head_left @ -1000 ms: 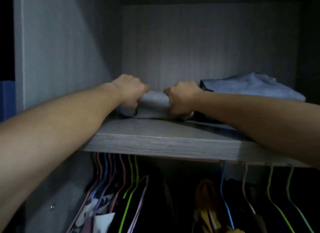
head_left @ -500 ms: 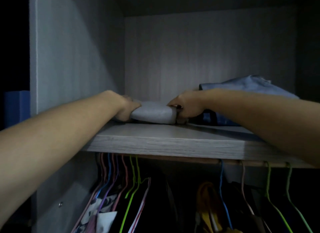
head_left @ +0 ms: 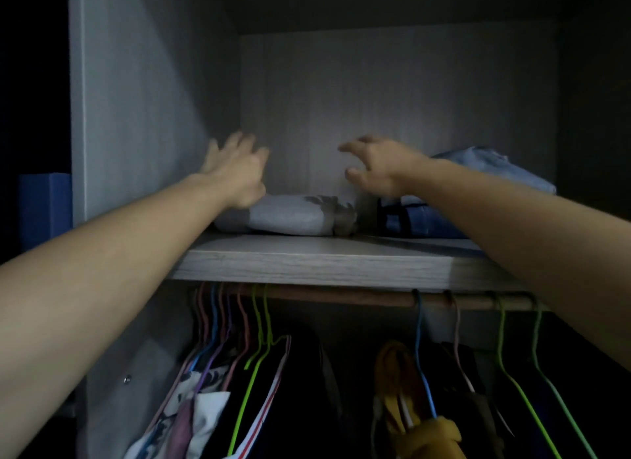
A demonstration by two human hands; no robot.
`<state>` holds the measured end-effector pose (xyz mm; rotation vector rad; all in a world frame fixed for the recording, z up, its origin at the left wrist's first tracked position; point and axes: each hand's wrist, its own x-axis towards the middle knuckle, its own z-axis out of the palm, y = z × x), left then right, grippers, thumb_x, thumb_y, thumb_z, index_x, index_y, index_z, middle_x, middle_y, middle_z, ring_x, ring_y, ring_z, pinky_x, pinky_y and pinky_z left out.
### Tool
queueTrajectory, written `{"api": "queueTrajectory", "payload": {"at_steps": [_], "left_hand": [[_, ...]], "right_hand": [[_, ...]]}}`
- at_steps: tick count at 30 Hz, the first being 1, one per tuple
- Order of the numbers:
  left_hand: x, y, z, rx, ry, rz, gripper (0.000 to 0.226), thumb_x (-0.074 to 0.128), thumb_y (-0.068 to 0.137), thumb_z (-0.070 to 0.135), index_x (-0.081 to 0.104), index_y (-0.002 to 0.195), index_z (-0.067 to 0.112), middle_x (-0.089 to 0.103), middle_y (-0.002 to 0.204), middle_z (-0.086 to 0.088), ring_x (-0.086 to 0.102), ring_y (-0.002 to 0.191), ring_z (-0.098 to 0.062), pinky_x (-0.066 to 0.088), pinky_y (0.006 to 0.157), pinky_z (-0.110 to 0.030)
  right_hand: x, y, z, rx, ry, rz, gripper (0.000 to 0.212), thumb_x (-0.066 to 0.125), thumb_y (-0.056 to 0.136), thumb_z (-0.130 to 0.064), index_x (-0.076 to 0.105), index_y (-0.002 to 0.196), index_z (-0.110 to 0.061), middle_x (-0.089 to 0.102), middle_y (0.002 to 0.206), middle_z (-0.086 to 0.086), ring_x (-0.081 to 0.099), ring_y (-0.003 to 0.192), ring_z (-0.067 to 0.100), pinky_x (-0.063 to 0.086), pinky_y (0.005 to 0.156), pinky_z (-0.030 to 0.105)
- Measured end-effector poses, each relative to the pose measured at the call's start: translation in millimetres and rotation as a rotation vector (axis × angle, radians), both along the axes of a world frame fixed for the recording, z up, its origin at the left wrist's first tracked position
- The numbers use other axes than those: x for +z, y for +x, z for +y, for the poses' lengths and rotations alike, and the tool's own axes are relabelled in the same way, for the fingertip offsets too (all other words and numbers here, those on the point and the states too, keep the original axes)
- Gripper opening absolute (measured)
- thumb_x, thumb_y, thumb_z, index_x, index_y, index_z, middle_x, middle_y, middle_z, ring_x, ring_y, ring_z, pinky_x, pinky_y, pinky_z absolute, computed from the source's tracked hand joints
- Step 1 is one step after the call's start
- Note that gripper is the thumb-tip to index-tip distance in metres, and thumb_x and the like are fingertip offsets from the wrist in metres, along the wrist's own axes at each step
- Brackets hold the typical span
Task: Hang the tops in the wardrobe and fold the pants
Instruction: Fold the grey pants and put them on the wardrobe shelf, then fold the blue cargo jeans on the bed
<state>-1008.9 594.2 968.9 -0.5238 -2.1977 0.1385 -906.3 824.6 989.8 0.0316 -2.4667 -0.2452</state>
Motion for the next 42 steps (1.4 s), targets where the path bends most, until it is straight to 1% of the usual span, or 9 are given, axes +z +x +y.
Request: {"api": "queueTrajectory", "payload": {"at_steps": [3, 7, 14, 17, 23, 29, 33, 37, 42], "left_hand": [[2.1, 34.3, 1.1, -0.152, 0.145, 0.266, 0.058, 0.048, 0.091, 0.026, 0.037, 0.146, 0.013, 0.029, 0.155, -0.018, 0.023, 0.143, -0.036, 0.023, 0.113, -0.057], [-18.7, 79.3, 9.7, -0.265, 0.268, 0.387, 0.059, 0.034, 0.089, 0.035, 0.042, 0.143, 0.013, 0.036, 0.151, -0.02, 0.031, 0.139, -0.038, 0.027, 0.111, -0.054], [-54.8, 130.5, 43.2, -0.24, 0.35, 0.265, 0.06, 0.032, 0.093, 0.041, 0.039, 0.145, 0.014, 0.031, 0.154, -0.02, 0.029, 0.141, -0.037, 0.028, 0.112, -0.051], [-54.3, 152.9, 55.7, -0.263, 0.427, 0.222, 0.057, 0.034, 0.099, 0.041, 0.031, 0.15, 0.016, 0.021, 0.159, -0.018, 0.019, 0.146, -0.035, 0.021, 0.116, -0.05], [-81.2, 213.9, 68.7, -0.372, 0.427, 0.266, 0.061, 0.031, 0.098, 0.044, 0.025, 0.152, 0.016, 0.014, 0.162, -0.016, 0.01, 0.149, -0.032, 0.012, 0.119, -0.053], [-155.2, 264.3, 69.4, -0.508, 0.317, 0.278, 0.066, 0.031, 0.097, 0.047, 0.021, 0.153, 0.013, 0.008, 0.162, -0.02, 0.006, 0.149, -0.037, 0.009, 0.117, -0.06], [-248.5, 298.8, 88.2, -0.657, 0.304, 0.123, 0.068, 0.035, 0.097, 0.048, 0.022, 0.154, 0.014, 0.01, 0.161, -0.021, 0.008, 0.149, -0.038, 0.012, 0.115, -0.062], [-337.6, 353.2, 117.4, -0.766, 0.261, -0.108, 0.062, 0.032, 0.099, 0.052, 0.022, 0.155, 0.025, 0.011, 0.161, -0.019, 0.007, 0.148, -0.039, 0.013, 0.114, -0.064], [-372.0, 449.6, 168.2, -0.937, 0.109, -0.251, 0.061, 0.024, 0.099, 0.057, 0.017, 0.155, 0.033, 0.006, 0.162, -0.017, 0.001, 0.149, -0.04, 0.011, 0.113, -0.068]], "right_hand": [[0.9, 33.8, 14.6, -0.095, 0.104, 0.273, 0.059, 0.039, 0.1, -0.049, 0.03, 0.153, -0.025, 0.028, 0.158, 0.014, 0.033, 0.141, 0.035, 0.036, 0.108, 0.05], [-19.9, 86.2, 37.0, -0.076, 0.119, 0.546, 0.056, 0.043, 0.098, -0.044, 0.039, 0.147, -0.018, 0.032, 0.155, 0.02, 0.035, 0.139, 0.039, 0.038, 0.105, 0.052], [-67.2, 157.0, 90.0, -0.168, 0.168, 0.572, 0.056, 0.044, 0.097, -0.044, 0.041, 0.146, -0.017, 0.033, 0.154, 0.021, 0.035, 0.139, 0.039, 0.037, 0.107, 0.053], [-77.3, 183.9, 106.6, -0.174, 0.039, 0.638, 0.056, 0.041, 0.098, -0.046, 0.041, 0.146, -0.018, 0.032, 0.155, 0.02, 0.034, 0.14, 0.038, 0.036, 0.108, 0.053], [-109.0, 256.7, 115.2, -0.218, 0.045, 0.631, 0.06, 0.043, 0.093, -0.044, 0.042, 0.146, -0.014, 0.034, 0.153, 0.024, 0.037, 0.136, 0.043, 0.039, 0.104, 0.054], [-173.0, 342.7, 87.0, -0.41, 0.105, 0.601, 0.062, 0.042, 0.098, -0.044, 0.029, 0.152, -0.017, 0.017, 0.161, 0.021, 0.022, 0.146, 0.039, 0.026, 0.115, 0.051], [-251.1, 387.7, 57.9, -0.568, 0.037, 0.514, 0.066, 0.043, 0.097, -0.046, 0.027, 0.154, -0.017, 0.011, 0.162, 0.022, 0.018, 0.148, 0.039, 0.019, 0.119, 0.052], [-339.6, 451.2, 39.3, -0.713, 0.047, 0.275, 0.071, 0.041, 0.096, -0.055, 0.022, 0.157, -0.022, 0.005, 0.164, 0.019, 0.009, 0.151, 0.038, 0.01, 0.121, 0.056], [-395.7, 584.2, 42.4, -0.954, 0.079, 0.064, 0.073, 0.034, 0.096, -0.062, 0.021, 0.157, -0.025, -0.001, 0.165, 0.016, 0.001, 0.152, 0.035, 0.004, 0.12, 0.06]]}}
